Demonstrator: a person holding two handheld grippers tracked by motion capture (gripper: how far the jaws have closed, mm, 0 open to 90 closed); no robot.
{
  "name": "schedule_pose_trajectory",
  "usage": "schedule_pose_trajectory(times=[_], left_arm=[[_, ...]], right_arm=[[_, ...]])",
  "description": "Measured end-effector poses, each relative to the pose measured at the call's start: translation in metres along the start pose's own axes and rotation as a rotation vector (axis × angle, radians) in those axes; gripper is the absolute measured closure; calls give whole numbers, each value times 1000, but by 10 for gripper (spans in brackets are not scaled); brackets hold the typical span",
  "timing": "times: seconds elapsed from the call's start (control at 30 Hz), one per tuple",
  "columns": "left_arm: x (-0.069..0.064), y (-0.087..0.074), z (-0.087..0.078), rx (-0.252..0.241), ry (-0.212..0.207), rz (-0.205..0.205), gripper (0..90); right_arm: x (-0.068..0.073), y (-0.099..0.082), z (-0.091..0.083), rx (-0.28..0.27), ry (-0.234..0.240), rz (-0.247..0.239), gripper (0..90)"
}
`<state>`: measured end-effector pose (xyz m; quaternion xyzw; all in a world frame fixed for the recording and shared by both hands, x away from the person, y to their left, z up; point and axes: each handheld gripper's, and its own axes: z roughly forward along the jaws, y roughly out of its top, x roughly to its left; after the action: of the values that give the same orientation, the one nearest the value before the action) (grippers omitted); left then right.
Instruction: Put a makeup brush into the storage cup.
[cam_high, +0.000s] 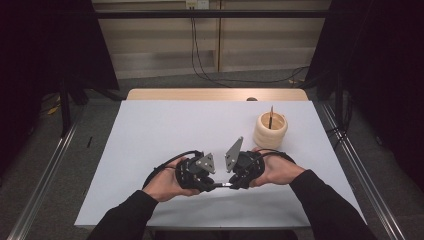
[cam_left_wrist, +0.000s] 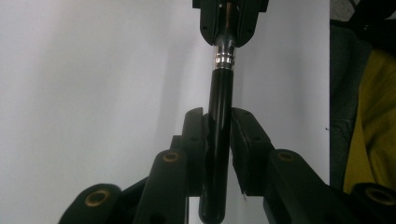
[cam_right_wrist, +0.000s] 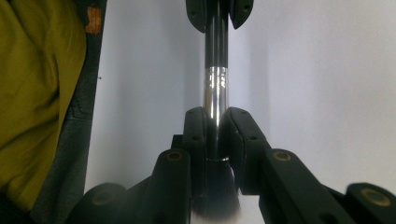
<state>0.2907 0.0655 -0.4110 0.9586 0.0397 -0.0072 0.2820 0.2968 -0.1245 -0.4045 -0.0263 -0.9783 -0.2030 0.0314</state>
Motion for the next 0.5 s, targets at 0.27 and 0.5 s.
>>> schedule_pose_trajectory(times=[0.27, 0.5], left_arm=[[-1, 1, 7, 34, -11, 32, 790], [-1, 0, 8, 31, -30, 33, 796]], right_arm=[[0, -1, 1, -1, -3, -15, 777], [1, -1, 1, 3, 3, -10, 775]])
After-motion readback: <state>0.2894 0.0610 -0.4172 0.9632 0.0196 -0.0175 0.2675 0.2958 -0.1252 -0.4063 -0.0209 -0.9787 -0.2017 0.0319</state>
